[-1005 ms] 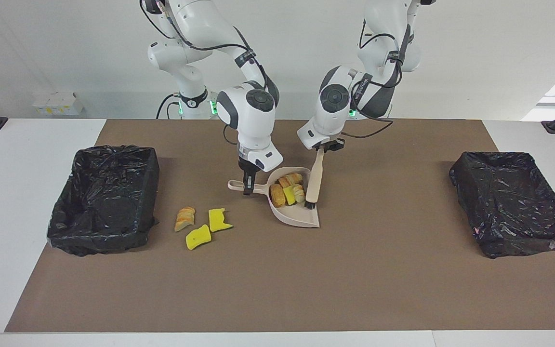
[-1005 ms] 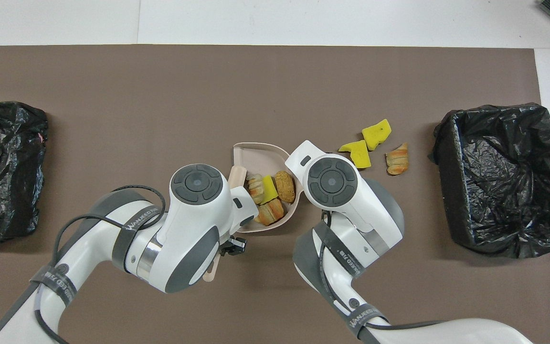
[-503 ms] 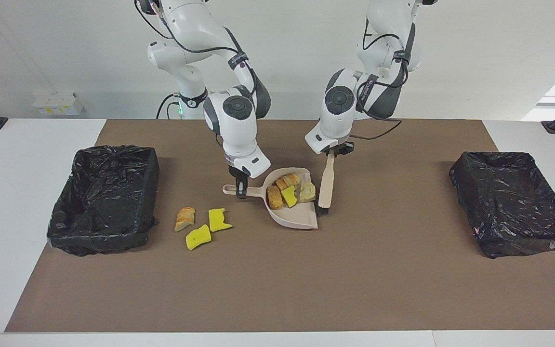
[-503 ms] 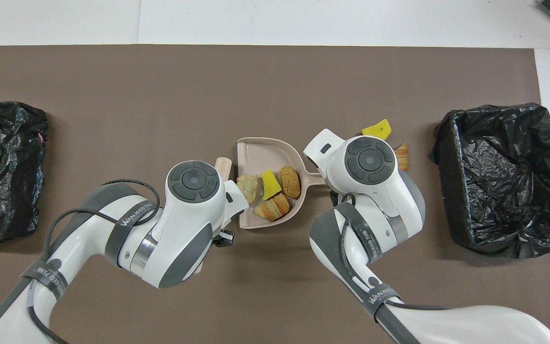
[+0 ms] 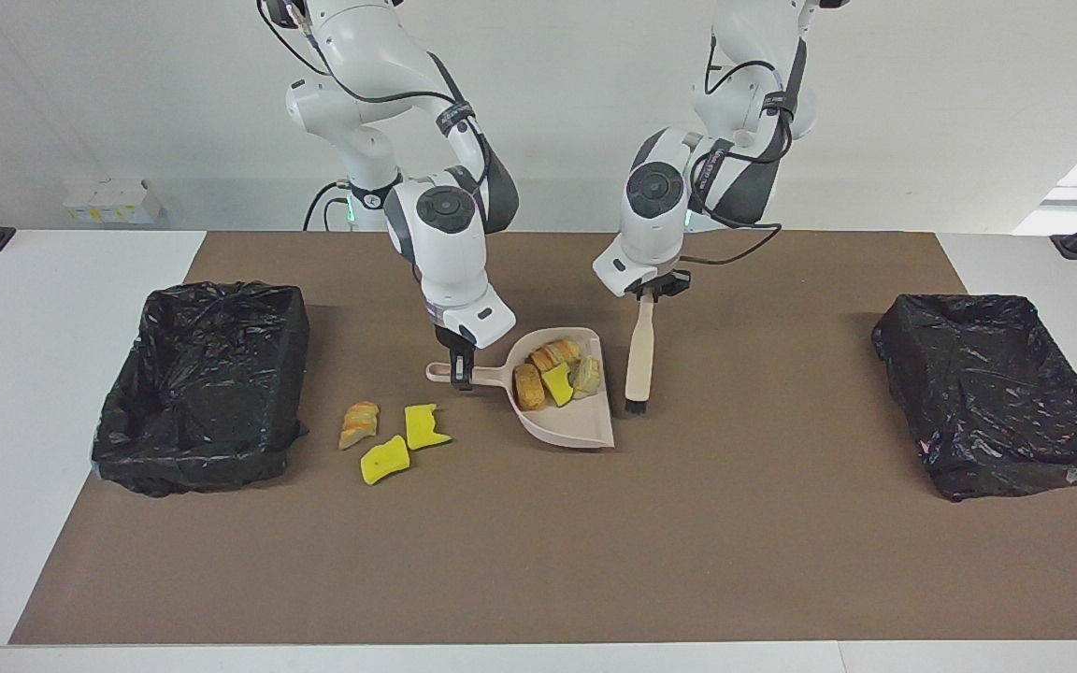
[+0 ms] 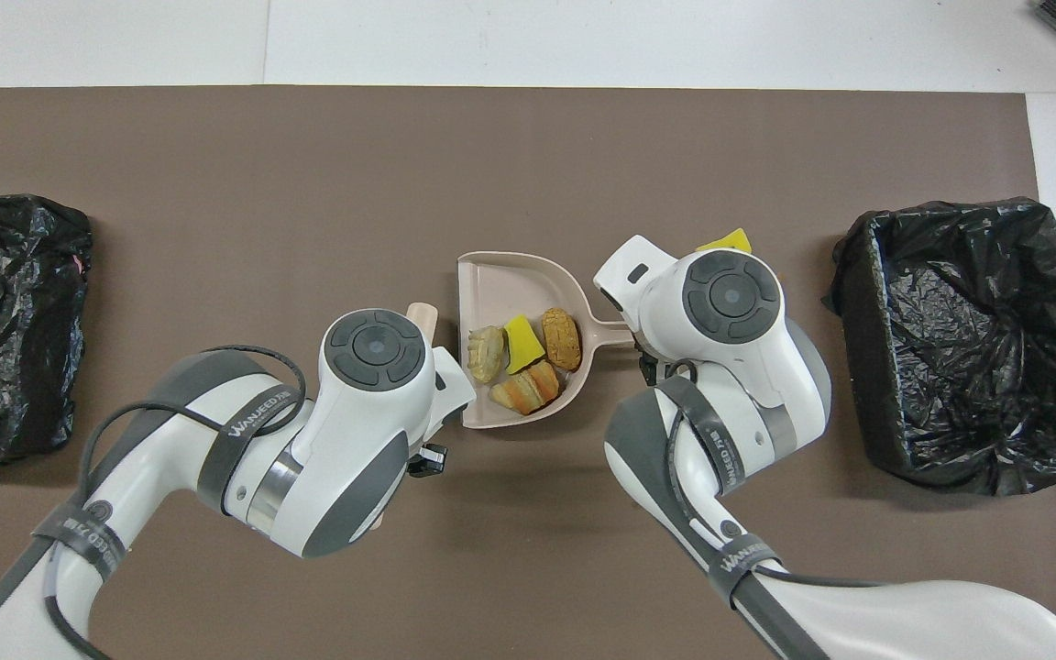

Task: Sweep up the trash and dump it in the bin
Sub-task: 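Carry the loaded dustpan with the right gripper to the bin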

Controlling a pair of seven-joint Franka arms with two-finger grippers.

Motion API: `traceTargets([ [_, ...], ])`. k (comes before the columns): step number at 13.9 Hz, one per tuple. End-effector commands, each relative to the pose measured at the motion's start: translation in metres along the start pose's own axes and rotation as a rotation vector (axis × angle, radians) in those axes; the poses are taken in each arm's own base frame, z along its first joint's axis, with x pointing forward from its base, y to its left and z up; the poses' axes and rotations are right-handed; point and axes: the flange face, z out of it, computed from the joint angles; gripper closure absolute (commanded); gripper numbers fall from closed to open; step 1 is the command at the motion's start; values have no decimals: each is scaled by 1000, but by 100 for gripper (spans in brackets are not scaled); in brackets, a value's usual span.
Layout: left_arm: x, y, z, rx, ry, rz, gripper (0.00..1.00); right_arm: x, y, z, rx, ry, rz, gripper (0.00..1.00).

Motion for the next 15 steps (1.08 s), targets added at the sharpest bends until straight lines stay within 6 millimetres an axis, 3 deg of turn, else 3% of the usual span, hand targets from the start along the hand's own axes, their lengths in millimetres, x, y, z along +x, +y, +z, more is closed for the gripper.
traceTargets([
  [1,-25,-6,-16,34,-7,-62,100,-29,14,-29,18,40,-21,100],
  [4,-49,3,2,40,19,-130,100,-70,26,-59,53,25,-13,100],
  [7,-83,15,36,16,87,-188,100,-118,42,-86,69,15,-4,100],
  [10,-114,42,46,-57,82,-166,100,-173,47,-105,70,-2,-6,100],
  [12,-145,66,55,-89,99,-153,100,-217,46,-118,64,-8,4,100],
  [15,-167,88,65,-139,41,-190,100,-288,39,-125,76,-35,-34,100],
])
